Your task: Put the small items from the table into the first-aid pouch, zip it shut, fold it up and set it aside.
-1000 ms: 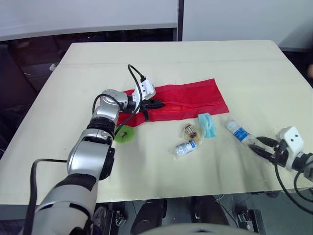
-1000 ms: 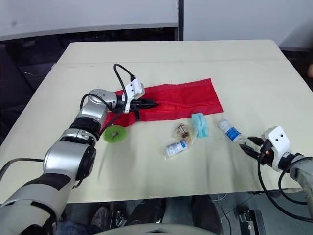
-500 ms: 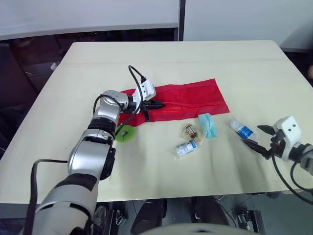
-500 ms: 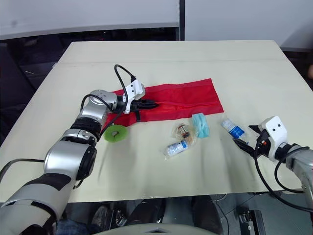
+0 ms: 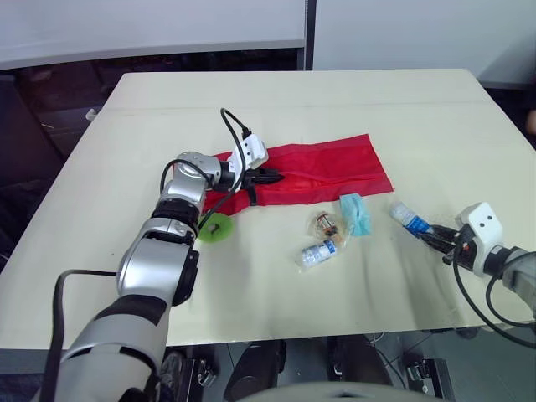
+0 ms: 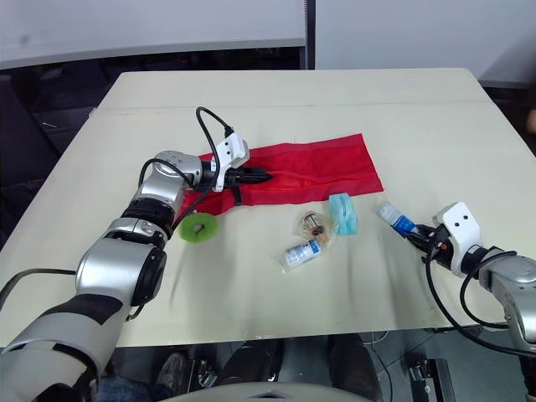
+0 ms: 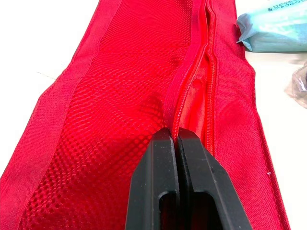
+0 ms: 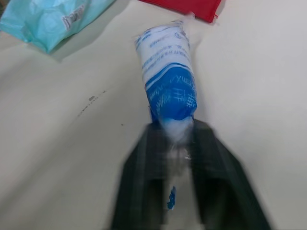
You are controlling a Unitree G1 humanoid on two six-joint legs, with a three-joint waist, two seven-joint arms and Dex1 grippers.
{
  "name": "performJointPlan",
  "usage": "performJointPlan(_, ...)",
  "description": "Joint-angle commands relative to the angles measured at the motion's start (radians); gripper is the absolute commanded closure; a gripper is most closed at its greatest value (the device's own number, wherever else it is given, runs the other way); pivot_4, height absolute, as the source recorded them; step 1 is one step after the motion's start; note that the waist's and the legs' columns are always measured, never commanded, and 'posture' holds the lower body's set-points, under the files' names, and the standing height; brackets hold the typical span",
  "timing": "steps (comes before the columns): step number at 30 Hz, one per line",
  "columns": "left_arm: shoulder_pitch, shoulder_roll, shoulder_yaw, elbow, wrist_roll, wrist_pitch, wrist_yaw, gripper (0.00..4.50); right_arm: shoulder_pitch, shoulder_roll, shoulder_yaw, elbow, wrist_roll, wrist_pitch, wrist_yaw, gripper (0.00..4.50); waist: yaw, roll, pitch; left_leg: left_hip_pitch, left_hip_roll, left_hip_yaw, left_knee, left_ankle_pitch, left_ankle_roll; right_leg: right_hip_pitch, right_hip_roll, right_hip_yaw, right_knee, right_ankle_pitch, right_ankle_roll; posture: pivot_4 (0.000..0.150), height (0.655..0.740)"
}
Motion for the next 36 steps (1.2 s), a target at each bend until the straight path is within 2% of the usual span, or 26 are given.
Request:
performJointPlan(1, -0.032, -0.005, 0.028, 0.002, -0.017, -0.017, 0.011, 4.50, 0.024, -0.017, -0.042, -0.050, 0.011, -0.009, 0.011, 4.48, 0.001, 0.000, 0.000, 0.000, 0.000, 0.000, 0.000, 0.000, 0.000, 0.000, 0.000, 0.000, 0.000, 0.000, 0.000, 0.150, 0.7368)
performJointPlan(6, -0.041, -0.027, 0.034, 0.010, -0.017, -0.021, 0.018, 4.50, -0.086, -0.026, -0.041, -0.167, 0.092, 0.133, -0.032, 4.48, -0.003, 0.000, 0.000, 0.000, 0.000, 0.000, 0.000, 0.000, 0.000, 0.000, 0.000, 0.000, 0.000, 0.000, 0.000, 0.150, 0.7368)
performJointPlan(10, -0.061, -0.066, 0.038, 0.022, -0.017, -0.013, 0.025, 4.50, -0.266, -0.013, 0.098, -0.245, 0.084, 0.273, -0.088, 4.48, -0.004, 0.001, 0.000, 0.000, 0.001, 0.000, 0.000, 0.000, 0.000, -0.001, 0.000, 0.000, 0.000, 0.000, 0.000, 0.150, 0.7368)
performJointPlan(14, -0.072, -0.103, 0.036, 0.034, -0.007, -0.016, 0.045, 4.50, -0.403, 0.037, 0.216, -0.220, 0.058, 0.377, -0.148, 4.48, 0.001, 0.000, 0.000, -0.002, 0.000, -0.003, 0.000, 0.000, 0.000, -0.001, 0.000, -0.003, -0.002, 0.000, 0.000, 0.150, 0.7368)
performJointPlan(18, -0.079, -0.156, 0.035, 0.032, -0.013, -0.016, 0.057, 4.50, -0.506, 0.117, 0.351, -0.116, -0.025, 0.407, -0.209, 4.48, 0.000, 0.000, 0.000, -0.004, -0.001, -0.002, 0.001, 0.000, 0.000, -0.003, -0.002, -0.002, -0.001, 0.000, 0.000, 0.150, 0.7368)
performJointPlan(27, -0.051, -0.211, 0.052, -0.018, -0.035, 0.002, 0.080, 4.50, -0.569, 0.192, 0.401, -0.010, -0.083, 0.432, -0.245, 4.48, -0.003, 0.001, 0.000, -0.004, -0.001, -0.002, 0.001, 0.000, 0.000, -0.003, -0.001, -0.001, 0.000, 0.000, 0.000, 0.150, 0.7368)
performJointPlan(36, 0.031, -0.231, -0.006, -0.194, -0.003, 0.002, 0.109, 4.50, -0.590, 0.388, 0.346, 0.036, -0.076, 0.483, -0.364, 4.48, -0.005, 0.001, 0.000, -0.004, -0.001, -0.001, 0.001, 0.000, 0.000, -0.005, -0.001, 0.001, 0.000, 0.001, 0.000, 0.150, 0.7368)
